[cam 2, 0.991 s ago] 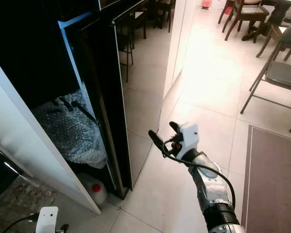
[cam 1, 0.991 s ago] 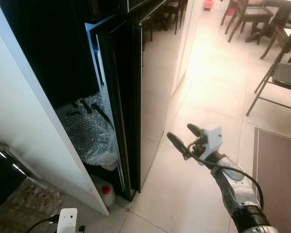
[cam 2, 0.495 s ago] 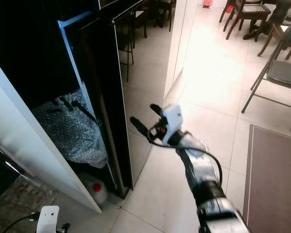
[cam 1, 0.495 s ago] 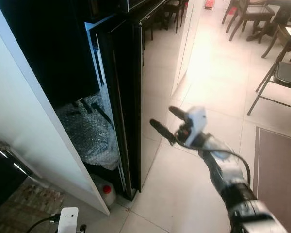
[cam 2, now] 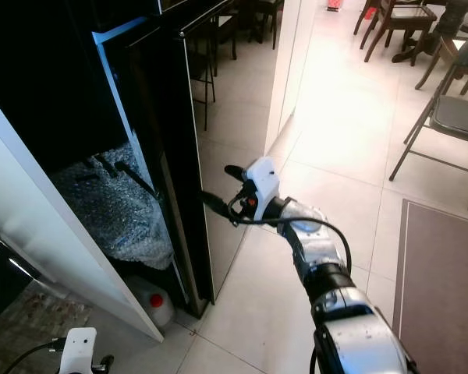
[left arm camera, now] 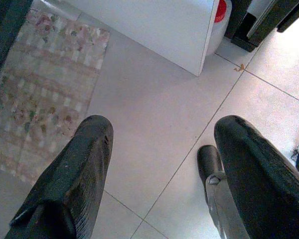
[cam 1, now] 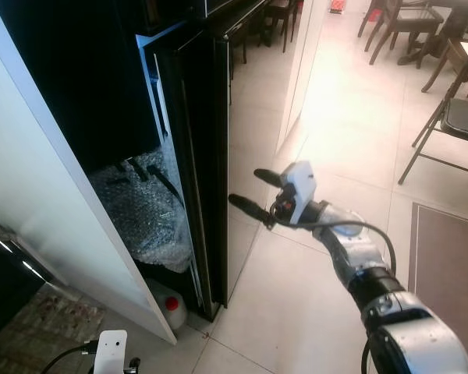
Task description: Restocking fridge
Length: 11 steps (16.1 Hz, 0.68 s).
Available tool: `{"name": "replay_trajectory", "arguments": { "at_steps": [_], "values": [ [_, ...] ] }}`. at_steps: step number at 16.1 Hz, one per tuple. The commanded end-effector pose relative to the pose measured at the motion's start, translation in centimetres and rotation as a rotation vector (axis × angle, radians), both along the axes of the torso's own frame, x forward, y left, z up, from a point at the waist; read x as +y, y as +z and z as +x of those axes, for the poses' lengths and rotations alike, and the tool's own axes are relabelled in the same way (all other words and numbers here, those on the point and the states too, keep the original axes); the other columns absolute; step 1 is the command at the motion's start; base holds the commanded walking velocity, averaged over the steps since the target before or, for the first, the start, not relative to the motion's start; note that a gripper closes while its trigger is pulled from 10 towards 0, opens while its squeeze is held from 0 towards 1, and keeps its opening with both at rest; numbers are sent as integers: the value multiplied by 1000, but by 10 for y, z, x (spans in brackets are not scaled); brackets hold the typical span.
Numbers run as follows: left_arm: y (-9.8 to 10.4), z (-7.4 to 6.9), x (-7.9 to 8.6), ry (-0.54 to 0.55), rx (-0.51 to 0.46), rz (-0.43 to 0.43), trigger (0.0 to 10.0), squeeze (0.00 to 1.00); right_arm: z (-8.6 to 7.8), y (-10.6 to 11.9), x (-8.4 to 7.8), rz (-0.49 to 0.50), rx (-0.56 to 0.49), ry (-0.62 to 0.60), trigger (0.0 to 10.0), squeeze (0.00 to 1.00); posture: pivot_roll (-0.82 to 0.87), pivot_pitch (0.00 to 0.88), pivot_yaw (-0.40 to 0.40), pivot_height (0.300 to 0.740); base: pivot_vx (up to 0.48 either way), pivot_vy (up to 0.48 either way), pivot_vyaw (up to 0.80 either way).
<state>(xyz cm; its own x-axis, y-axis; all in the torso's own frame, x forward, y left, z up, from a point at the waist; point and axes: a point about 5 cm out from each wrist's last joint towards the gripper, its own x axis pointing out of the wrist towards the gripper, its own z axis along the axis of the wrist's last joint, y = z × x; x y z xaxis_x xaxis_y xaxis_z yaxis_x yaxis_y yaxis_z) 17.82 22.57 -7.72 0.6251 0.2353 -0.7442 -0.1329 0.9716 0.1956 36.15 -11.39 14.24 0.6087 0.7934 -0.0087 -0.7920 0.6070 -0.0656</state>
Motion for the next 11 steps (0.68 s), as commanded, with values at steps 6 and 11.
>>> {"name": "replay_trajectory", "arguments": {
  "at_steps": [6,11],
  "values": [
    [-3,-7,1,7,22,4,10000,0,-23,-73,-62,69,220,-625,10000,0,-132,25,12,740,0,0,0],
    [-9,-19,-1,9,54,-7,10000,0,-128,-190,-93,-148,731,-894,10000,0,-136,7,6,740,0,0,0]
  ]
}}
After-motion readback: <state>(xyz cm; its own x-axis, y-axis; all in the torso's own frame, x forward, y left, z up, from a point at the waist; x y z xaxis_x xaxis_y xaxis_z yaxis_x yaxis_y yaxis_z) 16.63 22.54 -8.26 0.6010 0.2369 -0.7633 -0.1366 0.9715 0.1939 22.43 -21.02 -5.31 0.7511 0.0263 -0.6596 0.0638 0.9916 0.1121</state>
